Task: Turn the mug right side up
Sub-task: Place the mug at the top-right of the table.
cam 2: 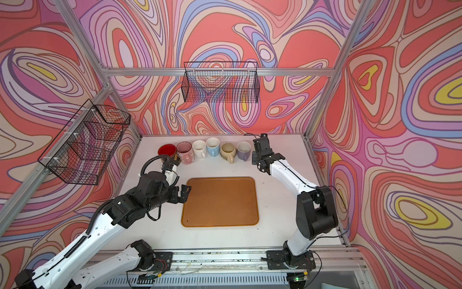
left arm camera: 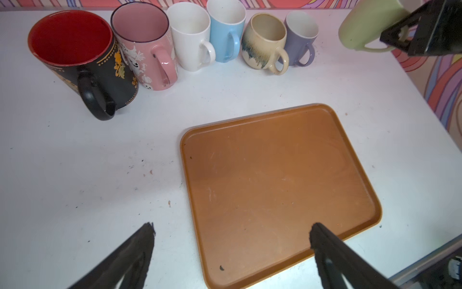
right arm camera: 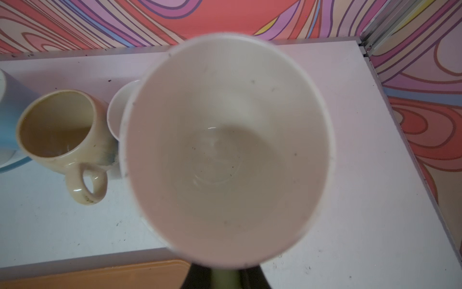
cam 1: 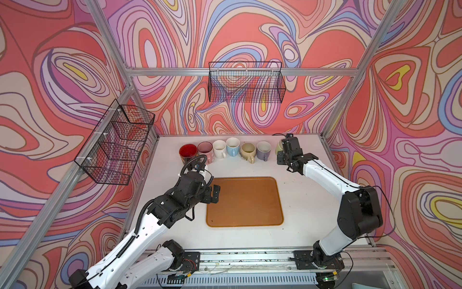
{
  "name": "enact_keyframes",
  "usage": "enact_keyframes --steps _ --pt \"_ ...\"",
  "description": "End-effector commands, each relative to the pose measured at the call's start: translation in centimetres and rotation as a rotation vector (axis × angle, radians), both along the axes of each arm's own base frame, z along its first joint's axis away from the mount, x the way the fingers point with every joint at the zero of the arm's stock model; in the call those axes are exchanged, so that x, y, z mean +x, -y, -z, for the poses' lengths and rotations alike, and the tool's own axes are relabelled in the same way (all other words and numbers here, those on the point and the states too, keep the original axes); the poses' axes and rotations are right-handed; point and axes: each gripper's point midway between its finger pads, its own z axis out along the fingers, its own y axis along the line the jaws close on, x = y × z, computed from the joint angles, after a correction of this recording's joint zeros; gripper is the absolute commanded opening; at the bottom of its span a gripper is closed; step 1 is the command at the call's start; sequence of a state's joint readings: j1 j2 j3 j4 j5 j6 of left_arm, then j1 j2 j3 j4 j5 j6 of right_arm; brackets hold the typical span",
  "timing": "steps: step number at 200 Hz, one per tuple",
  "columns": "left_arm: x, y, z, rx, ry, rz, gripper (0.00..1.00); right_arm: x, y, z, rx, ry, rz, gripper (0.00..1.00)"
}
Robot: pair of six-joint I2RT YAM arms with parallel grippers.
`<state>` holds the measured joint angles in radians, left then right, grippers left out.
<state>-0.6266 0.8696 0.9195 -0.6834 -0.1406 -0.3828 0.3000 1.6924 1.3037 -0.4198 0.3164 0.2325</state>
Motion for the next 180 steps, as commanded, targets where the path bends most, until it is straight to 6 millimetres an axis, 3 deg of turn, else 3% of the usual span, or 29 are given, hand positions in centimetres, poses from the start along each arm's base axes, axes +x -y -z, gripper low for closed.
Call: enact_keyframes --steps 1,6,9,17,69,124,180 --pt "-1.0 -2.1 1.3 0.094 -0.008 -0.024 1.0 3.6 0.8 -2.6 -0.013 0.106 0.026 0.0" --pt "-1.0 -2.2 1.4 0.091 -0.003 -0.024 1.0 4.0 0.8 -2.8 -0.006 0.11 0.028 0.0" --pt "-1.0 -2.2 1.5 0.091 -0.001 -0.025 1.0 4.4 0.7 -1.7 -0.008 0.087 0.026 0.0" --pt "-1.1 -2.2 1.5 0.087 0.004 -0.025 1.0 5.1 0.8 -1.0 -0.001 0.075 0.027 0.0" --pt "-0.9 -2.6 1.1 0.088 0.028 -0.042 1.0 8.3 0.1 1.8 -0.029 0.047 -0.013 0.0" --pt "-0.7 -2.6 1.1 0.098 0.029 -0.048 1.0 9.1 -0.9 4.5 -0.029 0.008 -0.068 0.0" --pt "-0.7 -2.6 1.3 0.099 0.025 -0.048 1.0 8.8 -0.4 5.7 -0.047 -0.018 -0.058 0.0"
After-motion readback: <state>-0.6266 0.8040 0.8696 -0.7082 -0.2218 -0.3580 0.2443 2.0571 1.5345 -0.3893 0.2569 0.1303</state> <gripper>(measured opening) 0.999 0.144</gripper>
